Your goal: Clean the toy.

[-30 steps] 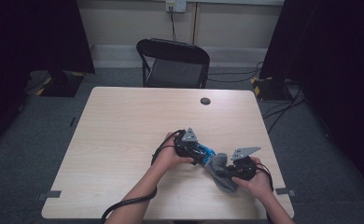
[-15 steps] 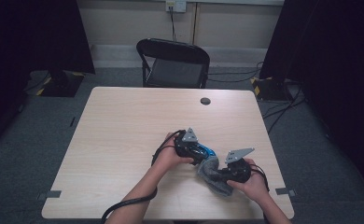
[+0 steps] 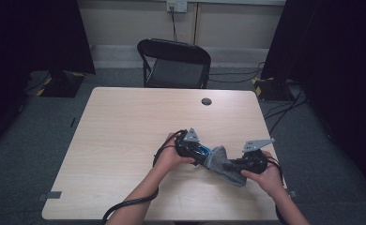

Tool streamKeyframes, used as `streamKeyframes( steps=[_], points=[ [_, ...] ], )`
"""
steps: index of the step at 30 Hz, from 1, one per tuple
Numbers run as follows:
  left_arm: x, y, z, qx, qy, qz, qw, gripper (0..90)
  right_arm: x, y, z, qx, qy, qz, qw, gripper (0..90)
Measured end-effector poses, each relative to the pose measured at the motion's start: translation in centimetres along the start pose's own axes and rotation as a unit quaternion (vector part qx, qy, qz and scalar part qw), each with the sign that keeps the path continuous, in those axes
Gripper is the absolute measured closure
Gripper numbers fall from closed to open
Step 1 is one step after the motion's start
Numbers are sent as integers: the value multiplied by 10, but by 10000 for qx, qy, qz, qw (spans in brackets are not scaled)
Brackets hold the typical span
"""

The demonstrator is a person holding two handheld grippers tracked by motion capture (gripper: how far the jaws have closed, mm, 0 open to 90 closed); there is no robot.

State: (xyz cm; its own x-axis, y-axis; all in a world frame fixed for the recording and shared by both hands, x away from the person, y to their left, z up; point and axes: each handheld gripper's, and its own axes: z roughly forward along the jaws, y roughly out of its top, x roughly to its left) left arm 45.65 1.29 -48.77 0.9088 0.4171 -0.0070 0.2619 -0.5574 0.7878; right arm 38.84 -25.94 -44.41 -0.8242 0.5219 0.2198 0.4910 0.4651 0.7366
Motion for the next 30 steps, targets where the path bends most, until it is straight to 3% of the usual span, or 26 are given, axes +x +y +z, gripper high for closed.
streamKeyframes(
  steps=[7, 12, 18, 23, 30],
  points=[
    [0, 1, -2, 13, 55, 46, 10000, 164, -25, 16, -12, -194, -408, 213, 9988, 780],
    [-2, 5, -5, 4, 46, 54, 10000, 166, -43, 26, -9, -251, -646, 361, 9969, 778],
    [-5, 5, -12, 20, 45, 21, 10000, 170, -60, 32, 11, -289, -862, 570, 9942, 774],
    [-3, 1, -13, 67, 8, -92, 9999, 181, -69, 41, 32, -287, -1027, 545, 9928, 772],
    [-2, -4, -12, -50, -22, -161, 9999, 176, -74, 55, 66, -179, -1021, 246, 9943, 760]
  ],
)
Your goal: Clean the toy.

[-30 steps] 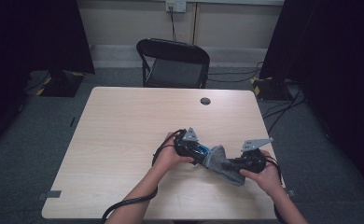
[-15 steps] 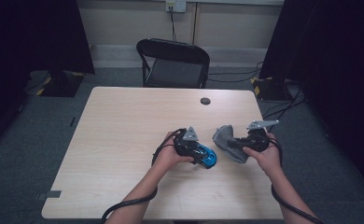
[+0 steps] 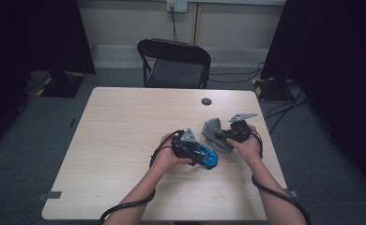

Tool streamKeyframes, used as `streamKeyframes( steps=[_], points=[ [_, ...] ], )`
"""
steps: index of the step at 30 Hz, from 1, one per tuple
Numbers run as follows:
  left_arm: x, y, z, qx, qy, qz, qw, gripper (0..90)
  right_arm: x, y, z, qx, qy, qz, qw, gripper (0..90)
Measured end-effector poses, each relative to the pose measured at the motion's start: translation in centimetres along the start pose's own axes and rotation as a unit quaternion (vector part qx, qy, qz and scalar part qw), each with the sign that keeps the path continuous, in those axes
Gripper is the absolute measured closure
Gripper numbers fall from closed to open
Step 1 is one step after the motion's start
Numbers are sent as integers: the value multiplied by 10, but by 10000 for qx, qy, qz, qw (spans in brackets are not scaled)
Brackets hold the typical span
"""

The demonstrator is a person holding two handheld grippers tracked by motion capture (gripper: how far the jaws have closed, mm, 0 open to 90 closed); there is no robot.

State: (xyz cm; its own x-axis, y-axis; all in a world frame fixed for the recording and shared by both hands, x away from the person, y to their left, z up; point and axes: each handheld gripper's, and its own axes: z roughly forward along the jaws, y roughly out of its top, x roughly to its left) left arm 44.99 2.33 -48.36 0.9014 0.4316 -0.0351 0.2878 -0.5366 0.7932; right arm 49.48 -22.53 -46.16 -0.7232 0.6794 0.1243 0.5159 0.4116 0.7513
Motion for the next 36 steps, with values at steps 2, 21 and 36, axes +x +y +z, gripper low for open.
streamKeyframes(
  steps=[2, 21, 36],
  points=[
    [1, -1, 0, -18, -5, 30, 10000, 177, 1, 3, 10, 24, 40, -97, 9999, 759],
    [-3, -3, 0, -88, 93, 30, 9999, 169, 16, 17, 19, -94, -64, -575, 9983, 508],
    [-1, -1, -11, 52, 337, -59, 9994, 179, 24, -2, 48, 278, -524, -500, 9970, 719]
  ],
)
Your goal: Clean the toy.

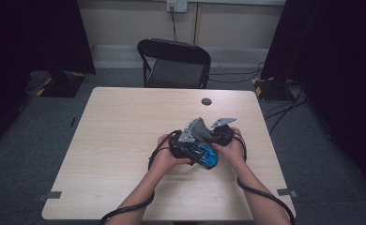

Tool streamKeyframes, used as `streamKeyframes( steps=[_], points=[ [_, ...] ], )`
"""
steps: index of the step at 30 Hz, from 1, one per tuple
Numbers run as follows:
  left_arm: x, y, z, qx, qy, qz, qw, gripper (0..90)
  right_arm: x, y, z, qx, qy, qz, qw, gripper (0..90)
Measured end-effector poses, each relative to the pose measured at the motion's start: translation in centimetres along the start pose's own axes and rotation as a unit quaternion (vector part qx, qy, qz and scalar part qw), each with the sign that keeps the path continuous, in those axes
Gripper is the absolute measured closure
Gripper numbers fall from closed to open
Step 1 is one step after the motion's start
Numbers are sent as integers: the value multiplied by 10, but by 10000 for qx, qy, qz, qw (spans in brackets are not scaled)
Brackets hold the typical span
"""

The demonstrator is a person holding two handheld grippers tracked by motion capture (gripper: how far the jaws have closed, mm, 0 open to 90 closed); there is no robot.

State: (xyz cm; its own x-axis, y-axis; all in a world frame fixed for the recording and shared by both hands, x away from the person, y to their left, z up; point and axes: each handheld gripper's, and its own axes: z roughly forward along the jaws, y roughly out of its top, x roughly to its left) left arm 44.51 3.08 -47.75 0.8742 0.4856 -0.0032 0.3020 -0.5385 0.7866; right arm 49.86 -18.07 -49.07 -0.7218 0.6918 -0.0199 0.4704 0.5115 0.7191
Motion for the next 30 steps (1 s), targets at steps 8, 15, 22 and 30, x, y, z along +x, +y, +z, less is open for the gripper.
streamKeyframes(
  steps=[8, 15, 22, 30],
  points=[
    [-2, 0, 8, -100, -124, -66, 9999, 178, 3, 14, 0, -153, 81, 183, 9997, 783],
    [1, -2, 13, -48, 40, -98, 9999, 153, 12, 16, 13, 84, 132, -112, 9998, 790],
    [2, -2, 14, -39, 29, -128, 9999, 145, 11, 14, 12, 89, 235, -294, 9993, 797],
    [2, -3, 17, -33, -20, -106, 9999, 108, 14, 14, 11, 134, 326, -350, 9988, 799]
  ],
)
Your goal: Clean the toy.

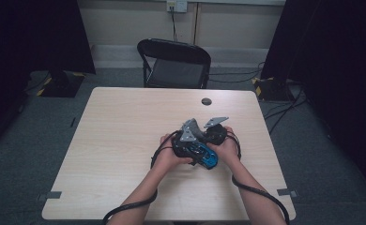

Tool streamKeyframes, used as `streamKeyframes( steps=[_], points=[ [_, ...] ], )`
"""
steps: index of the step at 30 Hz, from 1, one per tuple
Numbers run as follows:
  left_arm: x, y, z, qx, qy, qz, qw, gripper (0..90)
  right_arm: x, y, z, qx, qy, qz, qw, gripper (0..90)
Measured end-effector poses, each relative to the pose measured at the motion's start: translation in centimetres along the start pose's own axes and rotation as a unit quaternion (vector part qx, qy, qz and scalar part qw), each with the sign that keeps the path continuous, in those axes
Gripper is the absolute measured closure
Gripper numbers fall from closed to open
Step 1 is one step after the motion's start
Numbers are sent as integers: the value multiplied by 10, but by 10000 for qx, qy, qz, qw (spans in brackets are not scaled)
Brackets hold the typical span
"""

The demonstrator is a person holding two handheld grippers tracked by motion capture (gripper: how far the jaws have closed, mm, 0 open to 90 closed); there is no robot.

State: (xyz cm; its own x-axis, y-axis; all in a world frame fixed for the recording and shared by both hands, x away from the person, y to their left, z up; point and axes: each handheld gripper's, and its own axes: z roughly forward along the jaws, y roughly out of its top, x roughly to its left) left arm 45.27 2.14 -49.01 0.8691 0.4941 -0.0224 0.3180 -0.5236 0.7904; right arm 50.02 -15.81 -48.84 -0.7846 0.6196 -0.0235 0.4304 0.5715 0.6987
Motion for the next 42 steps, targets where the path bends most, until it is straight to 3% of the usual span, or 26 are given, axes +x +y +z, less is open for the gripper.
streamKeyframes(
  steps=[14, 22, 42],
  points=[
    [2, -3, 0, -96, -51, 26, 9999, 99, 0, -3, -2, -58, 30, -15, 10000, 802],
    [1, -2, 0, -93, -80, 39, 9999, 107, -3, -7, -6, -66, 163, -34, 9998, 802],
    [1, -2, 0, -86, -90, 50, 9999, 123, -10, -31, -30, -71, 257, -98, 9996, 800]
  ],
)
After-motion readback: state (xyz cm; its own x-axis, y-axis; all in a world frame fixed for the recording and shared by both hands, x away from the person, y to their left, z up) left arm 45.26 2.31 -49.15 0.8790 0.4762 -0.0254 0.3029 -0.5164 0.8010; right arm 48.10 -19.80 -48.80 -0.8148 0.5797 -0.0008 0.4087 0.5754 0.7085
